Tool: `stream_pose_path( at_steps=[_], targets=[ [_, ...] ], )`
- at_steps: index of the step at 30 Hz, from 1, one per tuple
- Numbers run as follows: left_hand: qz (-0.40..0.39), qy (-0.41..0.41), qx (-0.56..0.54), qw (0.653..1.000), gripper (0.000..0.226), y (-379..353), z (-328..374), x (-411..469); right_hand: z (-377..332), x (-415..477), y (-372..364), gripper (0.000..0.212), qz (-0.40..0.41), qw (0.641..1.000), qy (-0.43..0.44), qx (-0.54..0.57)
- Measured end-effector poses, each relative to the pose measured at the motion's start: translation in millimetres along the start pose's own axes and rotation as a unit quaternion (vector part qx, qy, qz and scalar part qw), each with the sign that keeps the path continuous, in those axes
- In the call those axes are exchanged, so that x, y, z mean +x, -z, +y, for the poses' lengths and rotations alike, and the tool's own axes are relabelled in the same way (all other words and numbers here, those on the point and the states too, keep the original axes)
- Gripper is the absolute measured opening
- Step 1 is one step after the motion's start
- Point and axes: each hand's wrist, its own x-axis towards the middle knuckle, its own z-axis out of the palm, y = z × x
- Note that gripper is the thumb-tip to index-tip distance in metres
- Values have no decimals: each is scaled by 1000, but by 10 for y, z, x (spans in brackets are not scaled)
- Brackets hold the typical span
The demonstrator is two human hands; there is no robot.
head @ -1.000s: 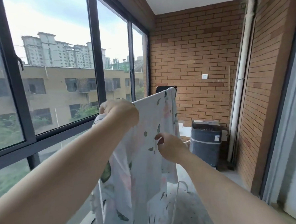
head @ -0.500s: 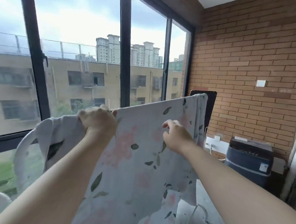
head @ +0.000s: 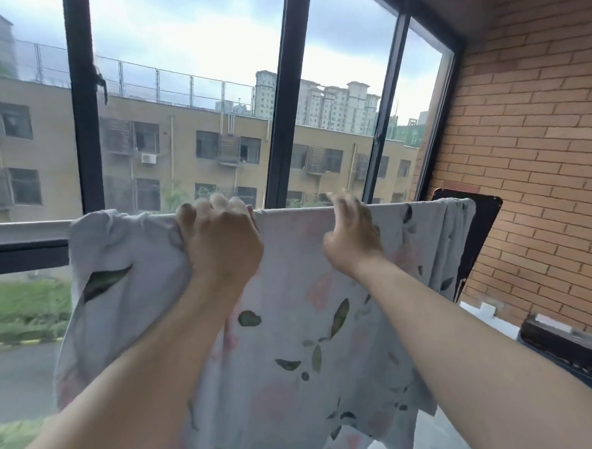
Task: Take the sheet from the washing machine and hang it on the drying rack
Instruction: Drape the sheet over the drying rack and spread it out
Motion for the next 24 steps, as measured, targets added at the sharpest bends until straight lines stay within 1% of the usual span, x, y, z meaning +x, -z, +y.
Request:
stream_pose_path(
  at_steps=[3, 5, 7, 8, 10, 12, 13, 14, 15, 16, 18, 20, 22, 23, 24],
  targets=[
    [69, -8, 8, 998, 32, -154, 82, -24, 213, 228, -187, 67, -14, 1000, -10, 5],
    [103, -15, 9, 994, 36, -194, 97, -47, 292, 314, -322, 56, -15, 1000, 15, 14],
    [123, -21, 10, 992, 35, -251, 114, -97, 340, 373, -420, 45, 10, 998, 47, 28],
    [136, -19, -1, 991, 31, -264, 102, -145, 338, 378, -466, 43, 27, 997, 65, 34],
    [161, -22, -33, 986, 30, -268, 71, -263, 321, 370, -515, 45, 61, 992, 99, 47],
    [175, -15, -54, 983, 43, -285, 94, -522, 407, 322, -581, 53, 84, 984, 141, 73],
    [182, 0, -68, 981, 49, -270, 77, -689, 436, 270, -620, 59, 92, 979, 160, 87],
    [180, 33, -79, 980, 54, -258, 54, -874, 454, 205, -645, 65, 100, 975, 171, 101],
    [164, 83, -82, 980, 59, -262, 53, -1058, 490, 134, -659, 69, 102, 971, 178, 121],
    [139, 152, -69, 976, 64, -261, 87, -1316, 557, 30, -690, 72, 95, 965, 187, 155],
    [99, 263, -61, 958, 75, -299, 151, -1748, 708, -219, -808, 71, 96, 954, 186, 216],
    [22, 364, -25, 931, 86, -322, 264, -2184, 911, -543, -1078, 67, 71, 948, 166, 263],
    [-108, 460, -8, 881, 94, -357, 271, -2482, 1100, -852, -1386, 69, 5, 955, 90, 282],
    [-173, 499, -1, 849, 97, -335, 268, -2624, 1183, -1010, -1529, 75, -46, 956, 27, 289],
    [-227, 520, 3, 824, 99, -357, 234, -2705, 1265, -1103, -1641, 82, -93, 951, -53, 291]
  ],
)
